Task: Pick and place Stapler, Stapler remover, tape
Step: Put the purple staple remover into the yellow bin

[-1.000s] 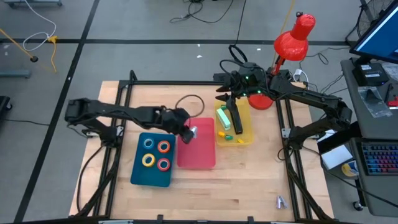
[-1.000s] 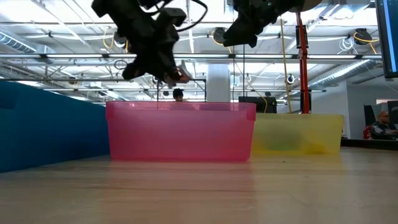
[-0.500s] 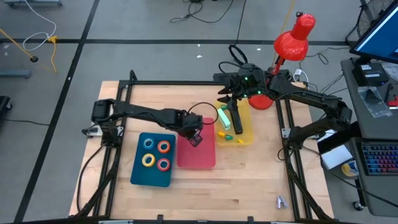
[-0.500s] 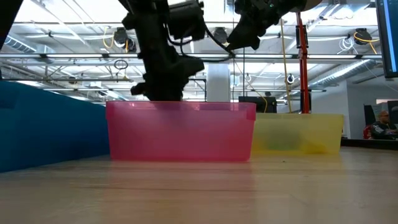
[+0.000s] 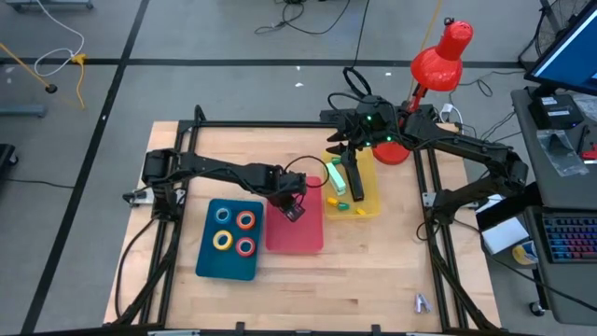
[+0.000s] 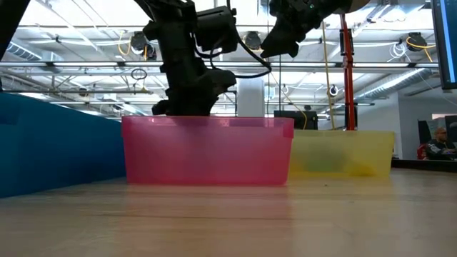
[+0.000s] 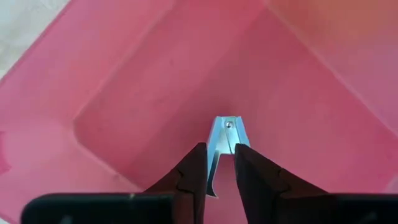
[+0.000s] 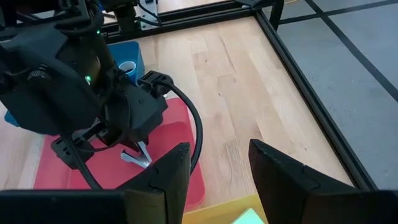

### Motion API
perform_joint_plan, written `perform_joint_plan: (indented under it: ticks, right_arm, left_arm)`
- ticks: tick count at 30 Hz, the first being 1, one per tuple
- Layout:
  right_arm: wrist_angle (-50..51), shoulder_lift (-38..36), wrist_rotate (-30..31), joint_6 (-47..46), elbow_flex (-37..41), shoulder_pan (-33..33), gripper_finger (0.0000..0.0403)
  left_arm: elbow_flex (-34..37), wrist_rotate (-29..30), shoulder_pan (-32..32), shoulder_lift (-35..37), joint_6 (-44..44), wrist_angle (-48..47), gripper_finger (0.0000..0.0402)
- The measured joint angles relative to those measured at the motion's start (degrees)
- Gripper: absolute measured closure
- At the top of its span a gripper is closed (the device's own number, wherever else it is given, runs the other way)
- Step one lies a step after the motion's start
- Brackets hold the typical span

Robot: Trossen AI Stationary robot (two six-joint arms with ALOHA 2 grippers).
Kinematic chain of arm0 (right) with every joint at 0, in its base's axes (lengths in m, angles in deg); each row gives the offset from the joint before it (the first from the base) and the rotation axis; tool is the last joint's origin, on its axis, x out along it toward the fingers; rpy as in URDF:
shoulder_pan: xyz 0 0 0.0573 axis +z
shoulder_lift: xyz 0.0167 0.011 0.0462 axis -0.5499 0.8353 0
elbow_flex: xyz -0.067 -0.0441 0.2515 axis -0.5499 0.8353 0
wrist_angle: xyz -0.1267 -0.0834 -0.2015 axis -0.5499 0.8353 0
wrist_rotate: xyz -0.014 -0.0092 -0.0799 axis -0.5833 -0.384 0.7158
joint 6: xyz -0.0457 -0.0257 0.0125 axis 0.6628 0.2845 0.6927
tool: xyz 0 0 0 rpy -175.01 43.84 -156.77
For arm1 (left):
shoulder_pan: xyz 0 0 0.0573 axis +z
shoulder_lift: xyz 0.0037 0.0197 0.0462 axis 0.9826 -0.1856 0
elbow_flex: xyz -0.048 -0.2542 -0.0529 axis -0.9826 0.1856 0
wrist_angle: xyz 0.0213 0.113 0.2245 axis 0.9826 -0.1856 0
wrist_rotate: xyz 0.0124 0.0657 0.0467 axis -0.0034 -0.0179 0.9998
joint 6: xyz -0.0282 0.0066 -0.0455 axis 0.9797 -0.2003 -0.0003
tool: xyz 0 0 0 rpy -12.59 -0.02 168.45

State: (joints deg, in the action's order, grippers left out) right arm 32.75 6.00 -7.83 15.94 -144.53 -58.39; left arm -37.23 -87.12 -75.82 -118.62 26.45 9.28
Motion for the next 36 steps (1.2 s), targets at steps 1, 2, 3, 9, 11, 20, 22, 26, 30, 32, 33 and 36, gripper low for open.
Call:
perform_joint_plan:
  ticks: [1, 2, 3, 9, 11, 20, 22, 26, 30, 32, 33, 36]
  right_arm:
    - [0.0, 0.0, 0.0, -0.02, -0.02, 0.02, 0.0248]
    - [0.02, 0.0, 0.0, -0.06, 0.0, 0.02, 0.0248]
    - [0.25, 0.0, -0.02, -0.22, -0.02, 0.02, 0.0248]
    - [9.65, -1.01, -5.35, -2.09, 0.0, 0.11, 0.0248]
    - [14.48, -2.24, -8.91, -1.45, -0.02, 0.71, 0.0248]
    - [25.2, -11.38, -10.32, -9.82, 0.0, 11.1, 0.0248]
    - [25.76, -13.12, -10.32, -12.94, 0.0, 14.56, 0.0248]
    - [28.45, -15.31, -9.81, -19.98, 0.0, 22.27, 0.0248]
    - [33.64, -16.05, -6.34, -28.55, 0.0, 30.82, 0.0248]
    - [35.91, -16.04, -4.76, -33.42, 0.0, 34.95, 0.0248]
    - [36.95, -16.01, -4.0, -36.11, 0.15, 37.08, 0.0248]
    - [36.79, -16.09, -2.74, -44.78, 2.56, 42.81, 0.0248]
  left_arm:
    - [0.0, -0.04, 0.0, 0.0, 0.01, 0.01, 0.0315]
    - [-0.01, -0.45, 0.07, 0.0, 0.07, -0.05, 0.031]
    - [-0.28, -1.46, 0.26, 0.07, 0.06, -0.43, 0.0306]
    - [-2.31, -0.4, 1.04, 4.84, -1.01, -0.37, 0.0294]
    - [-2.71, 3.11, 0.88, 7.71, -1.89, -0.32, 0.0296]
    - [-2.69, 10.1, 0.7, 19.72, -12.79, -1.08, 0.0298]
    - [-2.67, 10.08, 0.52, 21.58, -14.26, -1.79, 0.0298]
    - [-2.62, 10.08, 0.24, 23.44, -14.88, -4.87, 0.0298]
    - [-2.64, 10.21, 0.07, 23.76, -12.94, -8.37, 0.0298]
    - [-2.43, 11.12, -0.28, 24.1, -12.63, -10.28, 0.0298]
    - [-2.48, 11.67, -0.53, 24.29, -12.96, -10.16, 0.0298]
    - [-2.64, 12.84, -1.17, 24.35, -14.37, -10.62, 0.0298]
